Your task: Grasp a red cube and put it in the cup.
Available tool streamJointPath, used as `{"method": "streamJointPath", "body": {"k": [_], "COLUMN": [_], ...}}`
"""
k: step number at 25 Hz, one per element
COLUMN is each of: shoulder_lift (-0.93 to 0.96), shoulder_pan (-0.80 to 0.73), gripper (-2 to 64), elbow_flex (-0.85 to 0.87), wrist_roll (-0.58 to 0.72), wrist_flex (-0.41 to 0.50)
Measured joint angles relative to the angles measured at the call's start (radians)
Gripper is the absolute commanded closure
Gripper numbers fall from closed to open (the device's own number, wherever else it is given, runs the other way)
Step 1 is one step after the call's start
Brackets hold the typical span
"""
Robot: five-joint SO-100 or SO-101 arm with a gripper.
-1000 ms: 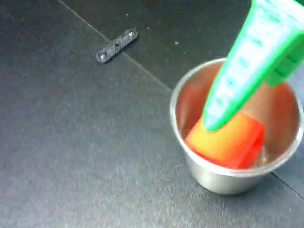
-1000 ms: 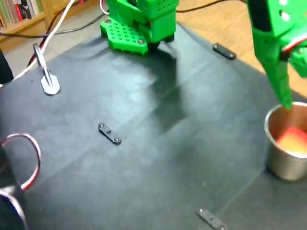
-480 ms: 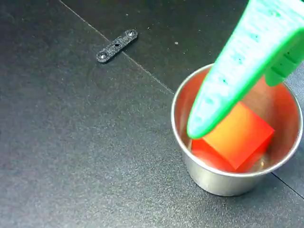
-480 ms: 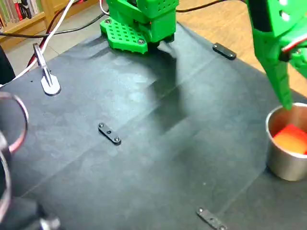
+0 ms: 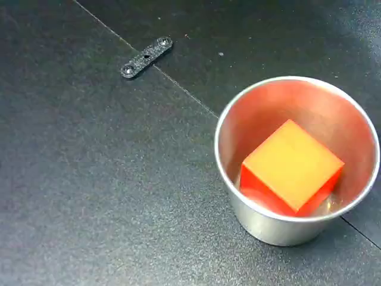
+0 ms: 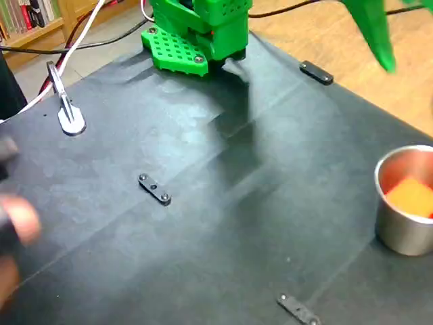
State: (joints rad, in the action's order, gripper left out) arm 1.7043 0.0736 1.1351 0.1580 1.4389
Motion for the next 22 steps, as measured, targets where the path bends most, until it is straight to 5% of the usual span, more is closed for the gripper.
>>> {"method": "streamJointPath", "body": {"k": [13, 22], "shoulder_lift": [0.502, 0.666], "shoulder_pan": [0.000, 0.000], "gripper": [21.6, 21.6], "elbow_flex": [-0.002, -0.002], "wrist_roll": [0.000, 0.000], "wrist_flex": [0.072, 0.267]}}
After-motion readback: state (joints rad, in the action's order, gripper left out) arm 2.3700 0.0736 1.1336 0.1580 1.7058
